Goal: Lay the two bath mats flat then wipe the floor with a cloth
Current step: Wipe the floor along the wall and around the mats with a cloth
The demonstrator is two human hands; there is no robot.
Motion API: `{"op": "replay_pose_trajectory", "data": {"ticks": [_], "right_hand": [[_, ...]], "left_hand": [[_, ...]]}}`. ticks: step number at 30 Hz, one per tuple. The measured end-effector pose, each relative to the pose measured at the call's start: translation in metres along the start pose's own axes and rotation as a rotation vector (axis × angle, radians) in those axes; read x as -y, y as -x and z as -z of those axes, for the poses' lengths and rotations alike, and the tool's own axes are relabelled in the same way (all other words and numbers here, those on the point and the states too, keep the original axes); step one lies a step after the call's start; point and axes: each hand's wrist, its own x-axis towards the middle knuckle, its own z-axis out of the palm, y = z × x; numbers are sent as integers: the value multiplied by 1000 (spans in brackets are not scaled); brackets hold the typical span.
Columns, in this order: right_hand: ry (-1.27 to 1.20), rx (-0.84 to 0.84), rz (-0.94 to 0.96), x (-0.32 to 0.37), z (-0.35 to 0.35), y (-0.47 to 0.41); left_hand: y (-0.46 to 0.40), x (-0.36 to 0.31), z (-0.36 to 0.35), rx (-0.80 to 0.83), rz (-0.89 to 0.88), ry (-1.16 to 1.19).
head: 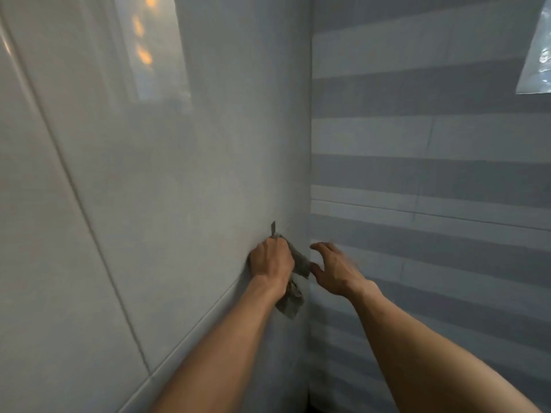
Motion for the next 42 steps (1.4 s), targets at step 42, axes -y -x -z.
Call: {"op": "replay_pose_trajectory", "data": {"ticks": [42], "right_hand": [[-481, -260, -800, -375, 74, 161]], "left_hand": [[-29, -346, -226, 558, -1009, 254]]}}
